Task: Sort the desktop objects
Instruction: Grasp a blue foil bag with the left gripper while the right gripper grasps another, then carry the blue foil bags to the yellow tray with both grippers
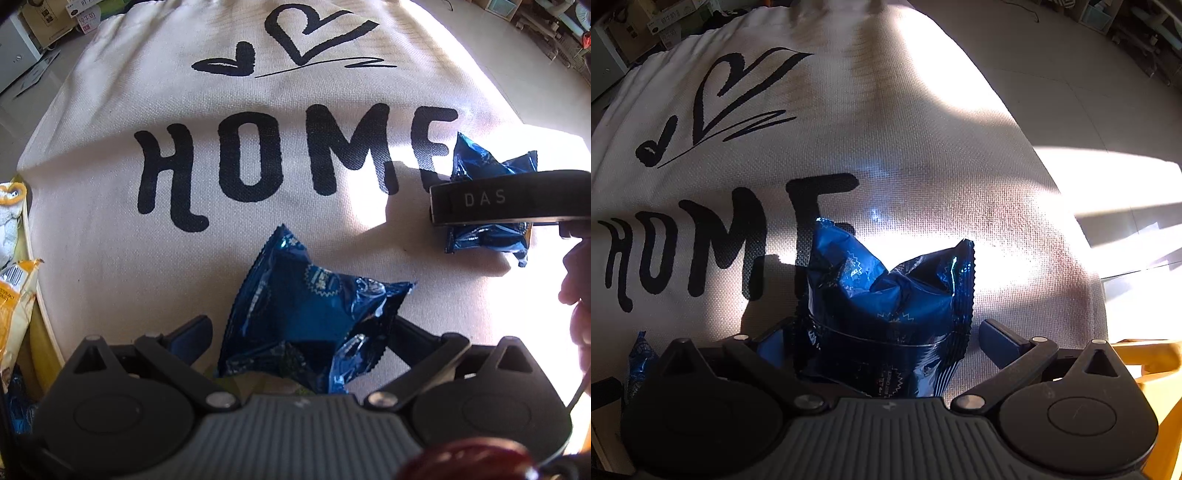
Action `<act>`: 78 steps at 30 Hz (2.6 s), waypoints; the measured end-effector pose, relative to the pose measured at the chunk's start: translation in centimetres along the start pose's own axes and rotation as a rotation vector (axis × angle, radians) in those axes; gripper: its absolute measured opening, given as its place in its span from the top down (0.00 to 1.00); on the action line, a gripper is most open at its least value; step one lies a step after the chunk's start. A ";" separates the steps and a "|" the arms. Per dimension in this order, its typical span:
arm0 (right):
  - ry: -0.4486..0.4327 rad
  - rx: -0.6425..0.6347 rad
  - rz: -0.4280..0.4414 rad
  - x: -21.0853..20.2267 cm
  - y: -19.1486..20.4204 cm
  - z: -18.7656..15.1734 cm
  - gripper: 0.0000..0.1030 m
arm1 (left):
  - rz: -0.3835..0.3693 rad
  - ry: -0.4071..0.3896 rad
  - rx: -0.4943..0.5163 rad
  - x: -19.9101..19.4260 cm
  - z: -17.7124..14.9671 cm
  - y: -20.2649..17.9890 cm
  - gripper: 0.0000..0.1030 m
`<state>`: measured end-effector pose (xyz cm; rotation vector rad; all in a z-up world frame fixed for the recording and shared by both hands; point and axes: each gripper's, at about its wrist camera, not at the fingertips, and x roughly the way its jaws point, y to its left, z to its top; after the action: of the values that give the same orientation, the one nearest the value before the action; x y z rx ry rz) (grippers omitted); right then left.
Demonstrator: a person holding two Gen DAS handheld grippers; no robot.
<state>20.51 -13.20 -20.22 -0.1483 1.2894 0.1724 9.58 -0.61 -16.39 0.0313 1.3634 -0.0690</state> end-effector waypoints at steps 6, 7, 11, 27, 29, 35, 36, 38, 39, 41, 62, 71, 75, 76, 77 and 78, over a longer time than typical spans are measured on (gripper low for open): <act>-0.005 -0.001 -0.001 -0.1 -0.6 -0.3 0.00 | 0.070 0.008 0.055 1.1 -0.2 -1.0 0.00; -0.005 0.000 -0.003 -0.1 -0.7 -0.3 0.00 | 0.068 -0.005 0.057 1.1 -0.3 -1.1 0.00; -0.010 -0.004 -0.005 -0.1 0.3 -0.3 0.00 | 0.070 -0.014 0.057 1.3 -0.1 -1.5 0.00; -0.062 -0.012 0.028 -0.9 1.2 -0.6 0.20 | 0.024 -0.044 -0.021 0.6 0.9 -1.1 0.18; -0.065 -0.007 0.035 -1.0 1.3 -0.7 0.21 | 0.027 -0.057 -0.043 0.1 0.3 -0.8 0.19; -0.068 0.034 0.102 -1.8 1.3 -0.6 0.23 | -0.004 -0.076 -0.117 -1.1 1.9 -0.6 0.19; -0.074 0.032 0.108 -2.0 1.4 -0.6 0.23 | -0.001 -0.083 -0.123 -1.2 2.1 -0.8 0.19; -0.083 0.032 0.133 -2.0 1.7 0.1 0.23 | 0.002 -0.092 -0.142 -2.0 2.1 0.5 0.19; -0.082 0.034 0.149 -2.4 1.6 0.7 0.23 | 0.000 -0.095 -0.151 -2.3 2.1 0.8 0.19; -0.081 0.038 0.181 -3.2 1.6 0.3 0.23 | 0.000 -0.108 -0.169 -3.2 2.7 1.8 0.19; -0.169 -0.045 0.403 -11.7 10.9 -3.5 0.23 | 0.096 -0.310 -0.379 -14.5 -0.9 12.2 0.19; -0.126 -0.203 0.554 -13.5 18.8 -8.9 0.23 | 0.116 -0.373 -0.571 -18.5 -4.0 21.3 0.19; -0.082 -0.251 0.609 -13.4 21.7 -11.0 0.23 | 0.135 -0.391 -0.654 -19.5 -5.4 24.5 0.19; -0.065 -0.264 0.620 -13.3 22.4 -11.6 0.23 | 0.135 -0.395 -0.669 -19.7 -5.6 25.1 0.19; -0.048 -0.279 0.633 -13.2 23.2 -12.2 0.23 | 0.134 -0.399 -0.681 -19.9 -5.9 25.7 0.19; -0.032 -0.294 0.645 -13.0 24.0 -12.8 0.23 | 0.137 -0.403 -0.690 -19.9 -6.0 26.2 0.19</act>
<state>0.00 7.04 -11.50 0.0256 1.2391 0.9140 1.42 26.50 1.42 -0.4469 0.9220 0.4876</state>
